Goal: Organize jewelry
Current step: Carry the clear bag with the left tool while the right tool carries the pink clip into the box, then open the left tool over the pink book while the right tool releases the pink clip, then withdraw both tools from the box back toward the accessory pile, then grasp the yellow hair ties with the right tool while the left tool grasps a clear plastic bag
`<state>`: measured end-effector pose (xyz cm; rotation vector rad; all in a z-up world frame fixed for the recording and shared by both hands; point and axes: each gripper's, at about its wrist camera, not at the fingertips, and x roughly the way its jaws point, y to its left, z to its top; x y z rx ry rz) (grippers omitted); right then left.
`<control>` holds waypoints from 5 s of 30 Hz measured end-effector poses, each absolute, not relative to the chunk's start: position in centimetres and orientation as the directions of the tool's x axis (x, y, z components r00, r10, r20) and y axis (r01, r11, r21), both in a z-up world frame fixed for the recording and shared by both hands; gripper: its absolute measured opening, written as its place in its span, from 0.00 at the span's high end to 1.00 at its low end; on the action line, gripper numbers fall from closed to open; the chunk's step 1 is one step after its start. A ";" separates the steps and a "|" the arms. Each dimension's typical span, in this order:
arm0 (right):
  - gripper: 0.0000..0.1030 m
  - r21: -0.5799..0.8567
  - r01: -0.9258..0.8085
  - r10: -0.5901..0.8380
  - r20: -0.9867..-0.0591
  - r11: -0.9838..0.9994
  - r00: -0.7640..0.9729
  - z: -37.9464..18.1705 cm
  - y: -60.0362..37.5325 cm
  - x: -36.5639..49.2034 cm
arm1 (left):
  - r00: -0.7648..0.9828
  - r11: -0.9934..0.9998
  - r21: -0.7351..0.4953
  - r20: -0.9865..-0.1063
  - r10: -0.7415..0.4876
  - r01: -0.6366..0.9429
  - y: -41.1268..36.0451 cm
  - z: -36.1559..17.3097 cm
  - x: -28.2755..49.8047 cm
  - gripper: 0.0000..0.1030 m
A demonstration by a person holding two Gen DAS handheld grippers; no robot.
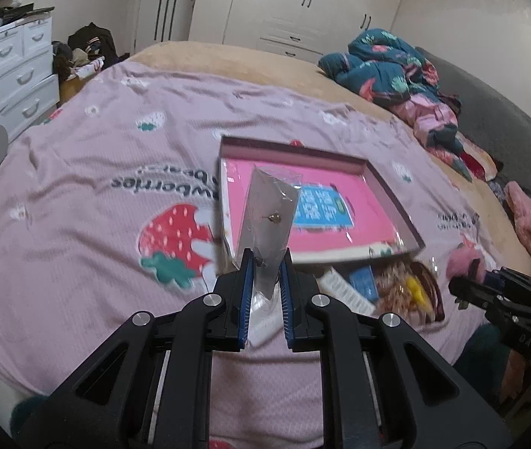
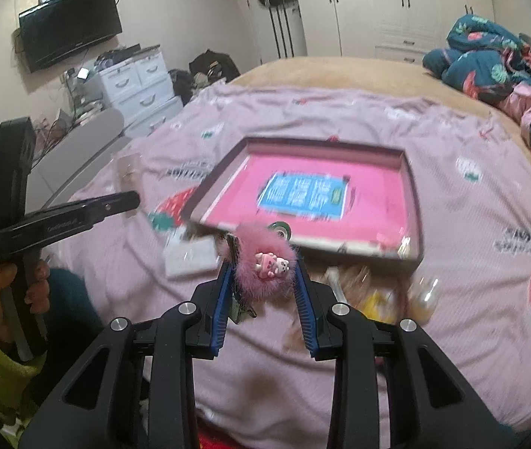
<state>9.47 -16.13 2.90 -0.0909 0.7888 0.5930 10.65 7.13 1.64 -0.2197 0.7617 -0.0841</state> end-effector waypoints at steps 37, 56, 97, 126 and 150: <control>0.69 0.132 -0.296 0.273 -0.816 0.946 0.509 -5.6 -19.7 24.0 | 0.582 0.981 -0.196 -0.796 -0.168 0.015 3.3 -5.9 21.7 0.92; 0.19 0.147 -0.266 0.290 -0.705 0.953 0.648 -0.8 -22.3 19.5 | 0.635 0.982 -0.191 -0.759 -0.147 -0.001 4.1 -3.0 19.1 0.49; 0.08 0.114 -0.351 0.355 -0.534 0.930 0.767 8.4 -23.5 7.9 | 0.790 0.980 -0.199 -0.602 -0.116 -0.008 5.6 5.4 7.4 0.09; 0.08 -0.011 -0.483 0.358 -0.657 0.876 0.664 3.5 -20.4 3.4 | 0.704 0.995 -0.079 -0.703 -0.100 0.062 3.3 0.3 4.2 0.09; 0.45 -0.247 -0.507 0.148 -0.773 0.826 0.617 -5.0 -18.1 6.5 | 0.619 0.997 -0.055 -0.782 -0.072 0.046 4.6 -5.7 8.0 0.14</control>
